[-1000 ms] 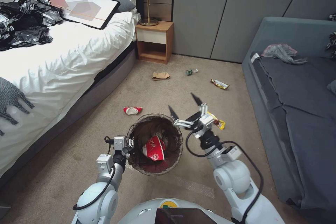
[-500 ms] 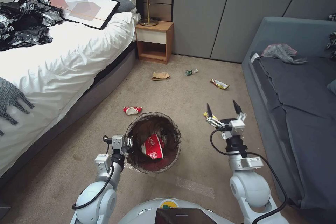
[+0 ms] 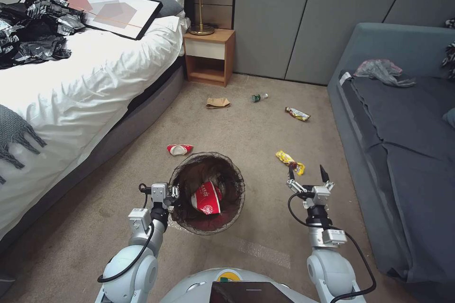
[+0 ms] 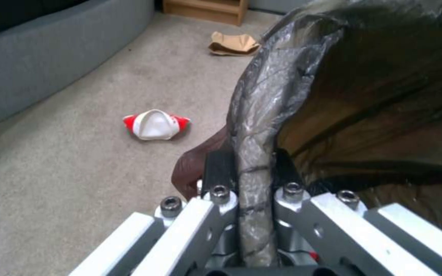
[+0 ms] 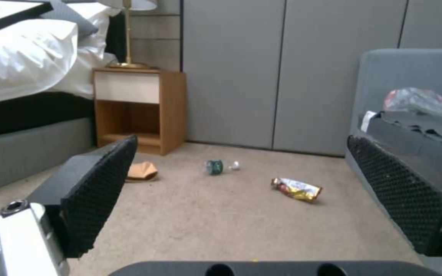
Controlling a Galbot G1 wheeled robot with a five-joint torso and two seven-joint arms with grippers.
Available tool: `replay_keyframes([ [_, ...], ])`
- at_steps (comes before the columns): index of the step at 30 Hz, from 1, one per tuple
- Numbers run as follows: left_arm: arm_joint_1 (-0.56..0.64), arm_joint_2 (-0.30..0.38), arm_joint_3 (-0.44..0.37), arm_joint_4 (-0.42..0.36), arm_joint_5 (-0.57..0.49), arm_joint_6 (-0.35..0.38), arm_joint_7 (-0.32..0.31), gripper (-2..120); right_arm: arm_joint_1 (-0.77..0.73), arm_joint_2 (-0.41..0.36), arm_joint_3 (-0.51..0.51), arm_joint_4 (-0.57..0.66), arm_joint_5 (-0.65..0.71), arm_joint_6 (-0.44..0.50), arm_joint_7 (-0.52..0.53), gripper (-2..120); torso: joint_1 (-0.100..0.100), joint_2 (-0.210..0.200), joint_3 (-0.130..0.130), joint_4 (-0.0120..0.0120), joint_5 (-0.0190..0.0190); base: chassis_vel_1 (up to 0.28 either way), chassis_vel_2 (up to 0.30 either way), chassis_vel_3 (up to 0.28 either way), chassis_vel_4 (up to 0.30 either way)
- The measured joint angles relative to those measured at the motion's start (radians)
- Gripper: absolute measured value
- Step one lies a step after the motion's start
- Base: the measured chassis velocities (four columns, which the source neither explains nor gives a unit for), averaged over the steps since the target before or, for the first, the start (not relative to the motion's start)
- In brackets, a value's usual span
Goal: Pick up the trash bin, then pick up the garbage from the floor and place it into the trash bin.
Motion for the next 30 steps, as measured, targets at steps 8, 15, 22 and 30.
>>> replay_keyframes([
  [8,0.0,0.0,-0.001,0.005,0.004,0.001,-0.005,2,0.0,0.003,-0.004,-0.015,0.003,0.025,-0.013,97,0.0,0.0,0.0,-0.0001,0.0,0.0,0.0,0.0,0.0],
  [15,-0.001,0.0,-0.001,0.007,0.009,0.004,-0.006,2,0.011,0.002,-0.004,-0.018,0.003,0.037,-0.019,97,0.0,0.0,0.0,0.0,0.0,0.0,0.0,0.0,0.0],
  [22,-0.002,0.0,0.0,0.007,0.013,0.005,-0.005,2,0.028,-0.001,0.0,-0.028,-0.004,0.056,-0.011,97,0.0,0.0,0.0,0.0,0.0,0.0,0.0,0.0,0.0],
  [30,-0.002,0.0,0.0,0.007,0.016,0.007,-0.003,2,0.031,0.0,-0.001,-0.032,-0.005,0.058,-0.007,97,0.0,0.0,0.0,0.0,0.0,0.0,0.0,0.0,0.0],
])
